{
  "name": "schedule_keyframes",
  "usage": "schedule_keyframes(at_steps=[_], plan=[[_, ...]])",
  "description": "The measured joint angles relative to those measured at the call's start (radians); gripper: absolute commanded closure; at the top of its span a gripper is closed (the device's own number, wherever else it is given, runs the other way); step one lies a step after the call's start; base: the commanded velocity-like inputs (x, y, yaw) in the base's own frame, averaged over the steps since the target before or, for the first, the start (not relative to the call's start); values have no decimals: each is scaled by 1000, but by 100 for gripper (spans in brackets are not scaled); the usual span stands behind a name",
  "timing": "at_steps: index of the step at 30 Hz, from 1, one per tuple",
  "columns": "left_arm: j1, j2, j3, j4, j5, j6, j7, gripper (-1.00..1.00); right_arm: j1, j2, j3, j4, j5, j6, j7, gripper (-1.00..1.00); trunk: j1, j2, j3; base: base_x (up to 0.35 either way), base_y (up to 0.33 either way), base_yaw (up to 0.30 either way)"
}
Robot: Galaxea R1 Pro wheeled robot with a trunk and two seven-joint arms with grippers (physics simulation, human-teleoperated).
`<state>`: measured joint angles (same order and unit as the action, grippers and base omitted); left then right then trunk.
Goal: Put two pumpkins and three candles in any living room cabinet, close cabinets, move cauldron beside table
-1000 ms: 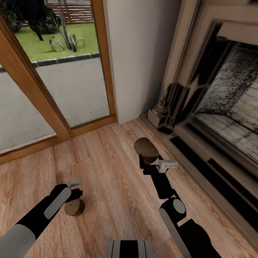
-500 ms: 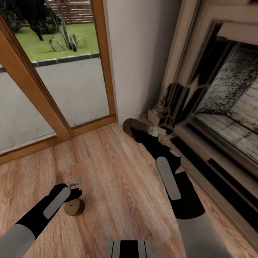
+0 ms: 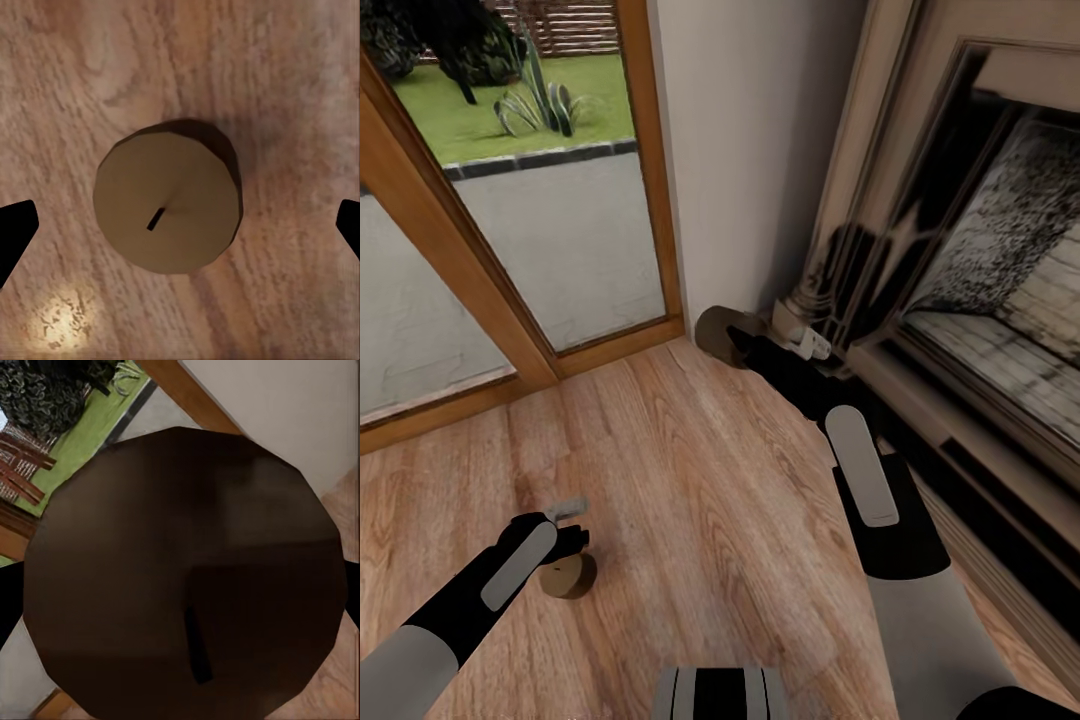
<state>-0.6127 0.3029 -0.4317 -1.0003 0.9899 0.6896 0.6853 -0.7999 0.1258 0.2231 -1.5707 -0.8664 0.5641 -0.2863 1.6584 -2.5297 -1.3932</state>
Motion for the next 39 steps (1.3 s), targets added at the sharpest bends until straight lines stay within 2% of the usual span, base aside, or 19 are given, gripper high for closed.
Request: schedule_keyframes(at_steps=[8,11,19,39], plan=[[0,1,0,-2,0,0,1,-100,1,-7,-1,0,-1,0,15,100,4,-2,-31,0,0,0],[0,1,1,-33,0,0,2,-100,1,-23,-1,0,1,-2,25,100,5,-3,-43,0,0,0],[0,1,1,-42,0,1,2,-100,2,-29,-1,0,-1,-4,31,100,9,-4,-74,0,0,0],[0,10,6,-45,-2,2,1,-100,4,-29,0,0,-3,-4,31,100,8,-5,-74,11,57,0]])
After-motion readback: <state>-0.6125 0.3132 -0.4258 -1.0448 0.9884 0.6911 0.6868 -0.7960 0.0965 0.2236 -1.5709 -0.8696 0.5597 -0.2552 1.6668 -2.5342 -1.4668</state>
